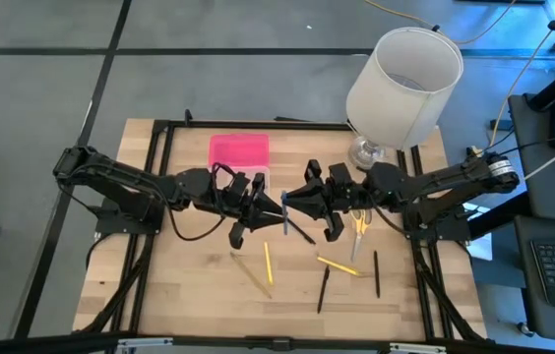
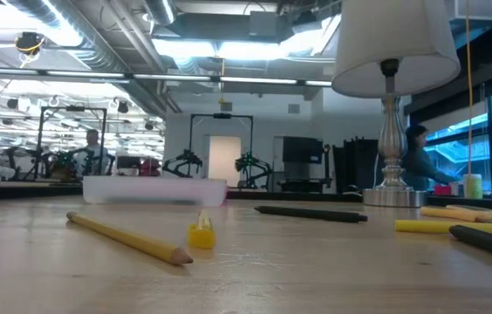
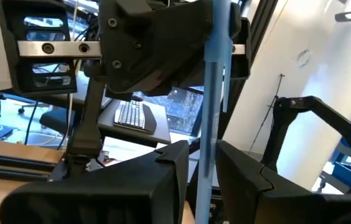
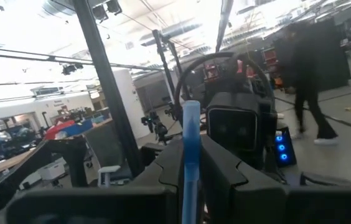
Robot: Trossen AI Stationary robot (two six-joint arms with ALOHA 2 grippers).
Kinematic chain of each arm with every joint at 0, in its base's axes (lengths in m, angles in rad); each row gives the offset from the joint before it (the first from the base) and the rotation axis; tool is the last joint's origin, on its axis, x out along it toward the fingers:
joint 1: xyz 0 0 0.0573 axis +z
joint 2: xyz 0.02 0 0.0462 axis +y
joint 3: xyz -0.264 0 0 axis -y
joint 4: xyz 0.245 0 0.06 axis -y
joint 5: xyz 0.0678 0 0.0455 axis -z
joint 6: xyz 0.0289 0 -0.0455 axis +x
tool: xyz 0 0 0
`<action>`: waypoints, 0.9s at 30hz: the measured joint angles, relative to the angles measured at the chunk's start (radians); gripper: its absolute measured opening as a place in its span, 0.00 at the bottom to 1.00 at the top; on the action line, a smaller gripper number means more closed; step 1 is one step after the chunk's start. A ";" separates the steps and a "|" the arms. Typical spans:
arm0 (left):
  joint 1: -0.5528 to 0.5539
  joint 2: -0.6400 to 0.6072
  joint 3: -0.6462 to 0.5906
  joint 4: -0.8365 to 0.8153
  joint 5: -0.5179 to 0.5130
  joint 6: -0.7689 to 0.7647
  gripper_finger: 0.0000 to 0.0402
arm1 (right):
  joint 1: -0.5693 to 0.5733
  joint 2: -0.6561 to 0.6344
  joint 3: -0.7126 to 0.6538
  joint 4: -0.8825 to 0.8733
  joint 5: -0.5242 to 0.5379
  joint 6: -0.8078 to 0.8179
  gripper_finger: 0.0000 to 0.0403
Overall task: Pick & place school supplies into a supply box
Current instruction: Put the blue pen into the pink supply box
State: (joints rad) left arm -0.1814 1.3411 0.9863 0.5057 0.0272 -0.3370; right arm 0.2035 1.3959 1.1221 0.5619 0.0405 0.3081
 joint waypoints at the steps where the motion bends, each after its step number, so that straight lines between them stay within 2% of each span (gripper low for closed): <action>1: 0.000 0.000 0.000 0.000 0.000 0.000 0.18 | 0.000 0.002 0.000 0.000 0.010 -0.002 0.10; 10: 0.000 0.000 0.000 0.000 -0.001 0.044 0.16 | 0.000 0.018 0.000 -0.001 0.019 -0.009 0.10; 20: 0.000 0.000 0.000 -0.003 -0.018 0.078 0.03 | 0.000 0.017 0.000 0.001 -0.010 -0.055 0.11; 23: 0.000 0.001 0.000 -0.005 -0.016 0.082 0.04 | -0.001 0.016 0.000 -0.008 -0.041 -0.092 0.15; 27: -0.001 0.001 0.000 -0.003 -0.016 0.082 0.06 | -0.003 0.013 0.000 -0.036 -0.071 -0.110 0.27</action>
State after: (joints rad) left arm -0.1823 1.3418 0.9863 0.5031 0.0110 -0.2546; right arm 0.2007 1.4084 1.1221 0.5260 -0.0309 0.1981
